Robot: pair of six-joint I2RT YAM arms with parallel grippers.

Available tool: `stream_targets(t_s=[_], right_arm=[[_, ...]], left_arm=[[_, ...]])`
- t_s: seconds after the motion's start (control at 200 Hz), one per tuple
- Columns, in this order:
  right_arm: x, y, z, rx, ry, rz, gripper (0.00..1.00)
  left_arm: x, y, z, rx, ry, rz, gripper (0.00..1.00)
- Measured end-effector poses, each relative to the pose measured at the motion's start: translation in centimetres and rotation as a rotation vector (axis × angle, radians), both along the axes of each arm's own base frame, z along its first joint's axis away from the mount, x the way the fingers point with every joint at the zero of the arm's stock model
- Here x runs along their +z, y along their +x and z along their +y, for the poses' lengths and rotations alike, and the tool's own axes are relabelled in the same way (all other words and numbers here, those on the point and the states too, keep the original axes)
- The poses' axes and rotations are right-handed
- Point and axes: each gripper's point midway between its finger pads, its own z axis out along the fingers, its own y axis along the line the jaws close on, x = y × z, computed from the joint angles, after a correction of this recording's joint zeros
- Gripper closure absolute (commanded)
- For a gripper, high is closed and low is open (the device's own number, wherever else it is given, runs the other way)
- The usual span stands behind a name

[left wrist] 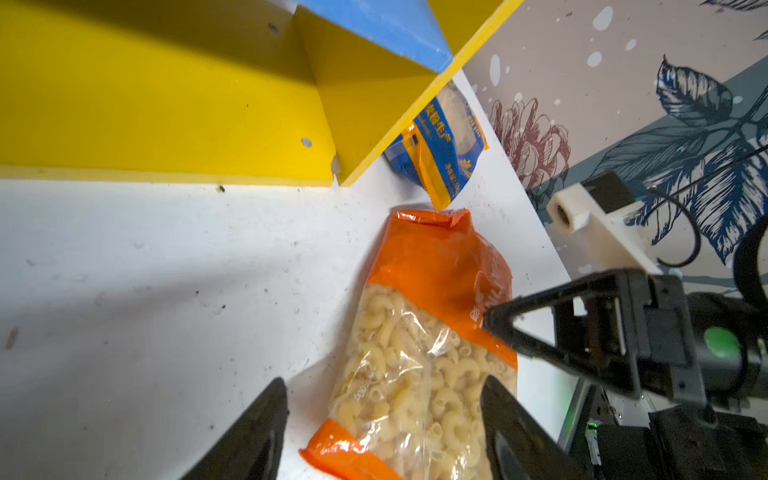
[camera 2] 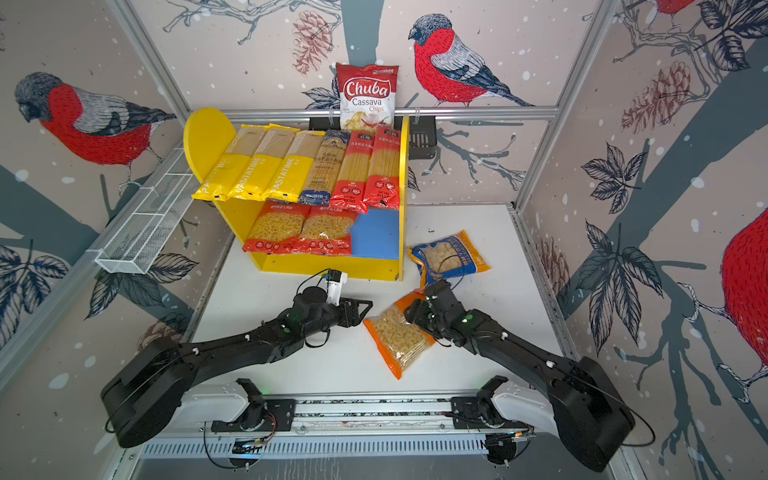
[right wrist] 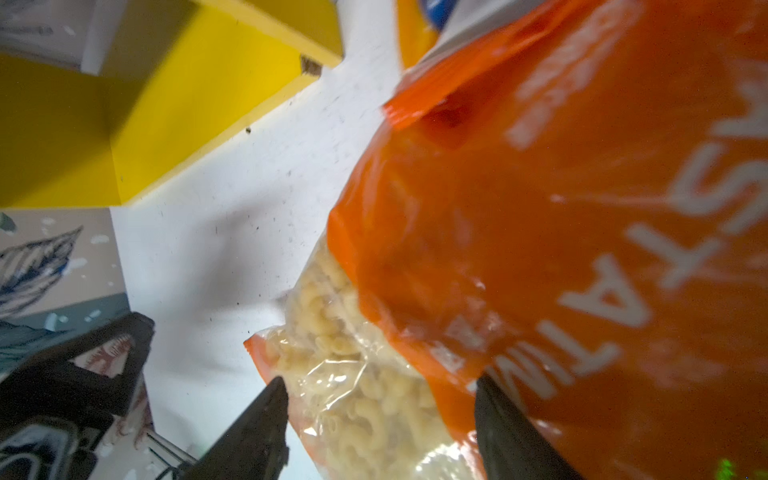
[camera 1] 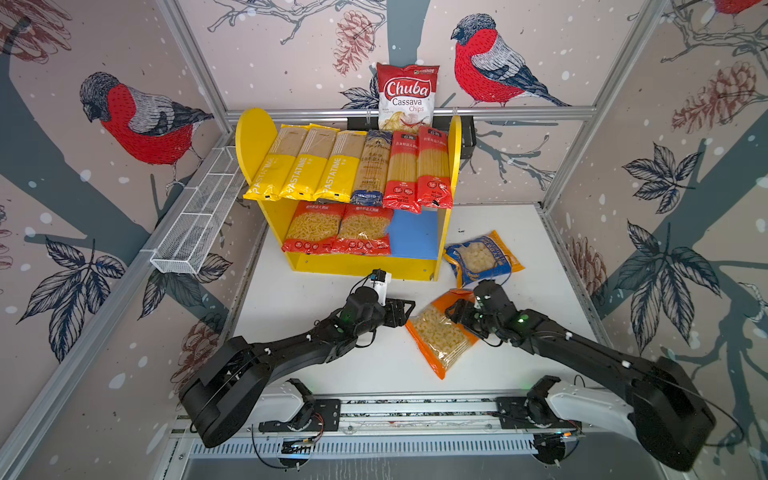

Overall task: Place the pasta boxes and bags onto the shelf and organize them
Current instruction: 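Drag the macaroni bag toward the left gripper while the left lowers to it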

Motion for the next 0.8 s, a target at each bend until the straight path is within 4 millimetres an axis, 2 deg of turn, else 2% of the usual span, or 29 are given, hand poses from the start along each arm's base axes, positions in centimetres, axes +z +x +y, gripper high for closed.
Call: stream_targets(t_s=[0.185, 0.41, 0.5, 0.63, 0.8], right_arm=[[0.3, 0.8, -4.9, -0.154, 0.048, -0.010, 0.16], [-0.4, 0.2, -8.9, -0.261, 0.028, 0.016, 0.15], [-1.6, -0.6, -9.6, -0.266, 0.014, 0.044, 0.16], [-3.3, -1.5, -9.8, -0.266, 0.009, 0.090, 0.17], [-4.0, -0.6, -9.2, -0.248, 0.037, 0.080, 0.23]], left_arm=[[-1.8, -0.8, 0.0, -0.043, 0.042, 0.099, 0.21], [-4.2, -2.0, -1.3, -0.138, 0.082, 0.235, 0.21], [-5.4, -2.8, -1.4, -0.165, 0.097, 0.286, 0.22], [-6.1, -3.3, -1.8, -0.190, 0.098, 0.313, 0.26], [-7.3, -4.1, -2.9, -0.235, 0.102, 0.352, 0.35]])
